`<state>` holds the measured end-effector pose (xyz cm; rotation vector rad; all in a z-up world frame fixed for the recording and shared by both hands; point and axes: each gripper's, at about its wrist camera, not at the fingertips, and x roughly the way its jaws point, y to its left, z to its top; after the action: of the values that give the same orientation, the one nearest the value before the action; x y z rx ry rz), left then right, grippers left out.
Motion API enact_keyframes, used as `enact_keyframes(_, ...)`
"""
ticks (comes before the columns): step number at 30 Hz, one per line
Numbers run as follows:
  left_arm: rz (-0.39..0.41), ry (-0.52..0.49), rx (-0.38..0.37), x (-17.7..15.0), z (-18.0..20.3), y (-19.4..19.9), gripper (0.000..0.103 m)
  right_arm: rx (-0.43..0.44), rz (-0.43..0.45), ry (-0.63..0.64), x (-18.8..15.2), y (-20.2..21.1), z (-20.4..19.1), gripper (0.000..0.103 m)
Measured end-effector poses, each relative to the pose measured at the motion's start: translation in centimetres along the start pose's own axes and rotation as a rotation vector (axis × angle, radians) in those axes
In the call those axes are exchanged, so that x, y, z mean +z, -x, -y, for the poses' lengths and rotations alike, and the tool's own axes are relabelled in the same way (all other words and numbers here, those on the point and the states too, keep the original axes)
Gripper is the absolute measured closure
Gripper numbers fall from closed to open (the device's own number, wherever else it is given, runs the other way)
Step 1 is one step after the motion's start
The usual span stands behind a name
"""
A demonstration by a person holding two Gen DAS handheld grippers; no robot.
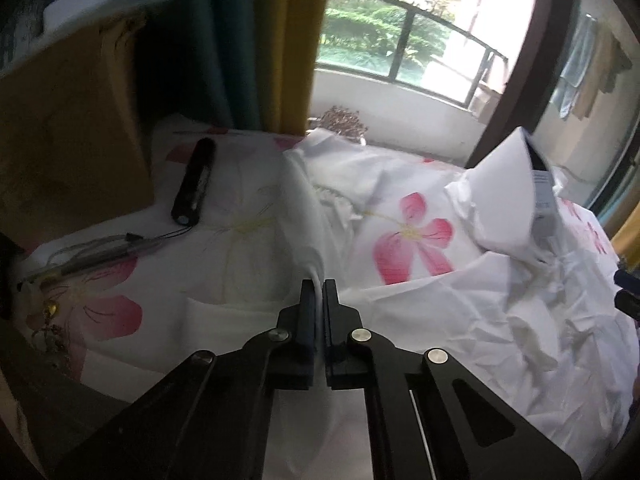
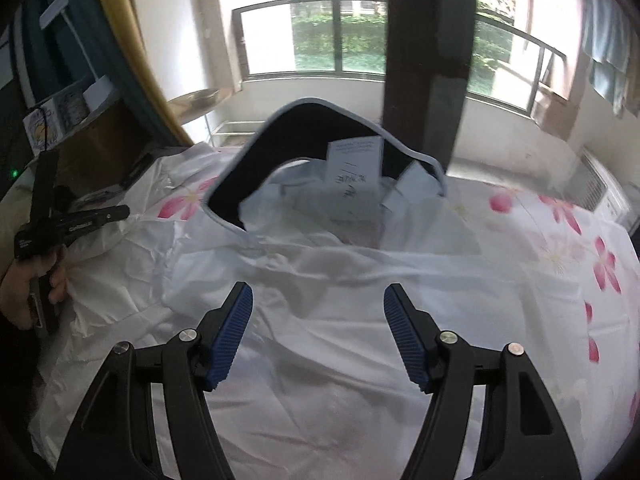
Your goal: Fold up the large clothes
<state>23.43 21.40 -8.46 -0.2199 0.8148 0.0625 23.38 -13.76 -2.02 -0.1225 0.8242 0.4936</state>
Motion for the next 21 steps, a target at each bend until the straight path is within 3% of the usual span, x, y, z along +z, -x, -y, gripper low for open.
enact_keyframes(11,0.13,-0.032,-0.012,1.5,4.6,5.3,0.1,-0.018,0.033,-0.061,-3.0,4.2,3.6,0.035)
enact_keyframes(21,0.233,-0.096,-0.051,3.3,12.7,9.4,0.1,-0.026,0.073,-0.119,-5.9,7.7,8.3,0.035)
